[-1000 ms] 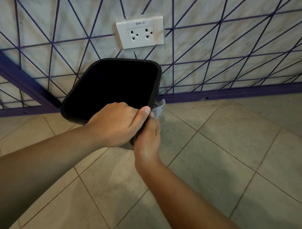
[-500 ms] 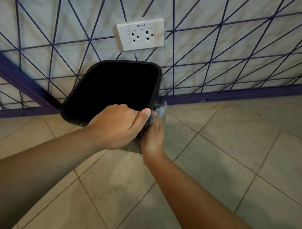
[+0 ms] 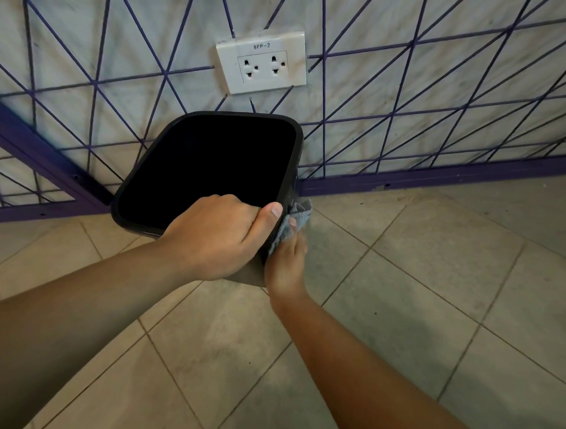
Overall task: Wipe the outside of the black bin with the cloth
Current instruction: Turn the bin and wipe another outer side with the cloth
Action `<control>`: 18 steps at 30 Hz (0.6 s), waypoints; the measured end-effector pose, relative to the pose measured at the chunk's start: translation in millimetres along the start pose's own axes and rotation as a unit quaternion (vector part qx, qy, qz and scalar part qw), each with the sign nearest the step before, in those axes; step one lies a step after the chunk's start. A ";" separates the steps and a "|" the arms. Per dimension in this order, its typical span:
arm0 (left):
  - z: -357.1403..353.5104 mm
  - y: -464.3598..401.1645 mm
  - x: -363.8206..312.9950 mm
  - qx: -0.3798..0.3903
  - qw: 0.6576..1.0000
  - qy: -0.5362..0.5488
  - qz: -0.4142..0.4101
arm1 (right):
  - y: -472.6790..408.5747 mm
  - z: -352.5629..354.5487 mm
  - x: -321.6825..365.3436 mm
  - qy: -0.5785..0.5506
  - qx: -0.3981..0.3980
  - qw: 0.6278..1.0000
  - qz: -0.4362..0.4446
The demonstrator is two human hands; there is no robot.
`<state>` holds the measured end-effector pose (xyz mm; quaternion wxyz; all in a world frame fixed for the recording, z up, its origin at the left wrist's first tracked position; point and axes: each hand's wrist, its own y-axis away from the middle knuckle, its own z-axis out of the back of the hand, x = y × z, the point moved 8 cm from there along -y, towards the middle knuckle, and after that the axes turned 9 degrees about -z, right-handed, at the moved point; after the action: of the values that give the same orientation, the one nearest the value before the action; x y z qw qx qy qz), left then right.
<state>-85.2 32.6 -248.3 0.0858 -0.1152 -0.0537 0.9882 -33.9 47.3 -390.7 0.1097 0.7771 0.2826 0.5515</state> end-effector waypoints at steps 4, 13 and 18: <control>0.4 1.4 1.0 -0.007 1.000 0.005 -0.014 | 8.2 -11.2 11.8 0.018 0.035 0.999 0.029; -1.1 1.6 1.9 -0.004 1.000 0.005 -0.007 | 22.3 -12.2 11.9 0.026 0.051 0.997 0.055; -0.2 0.2 1.0 -0.010 1.000 0.005 -0.003 | -4.2 -1.7 -0.8 -0.001 0.018 0.998 0.054</control>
<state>-86.2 32.7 -248.7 0.0881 -0.1212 -0.0640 0.9866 -37.0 50.1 -392.8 0.0662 0.7936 0.2505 0.5505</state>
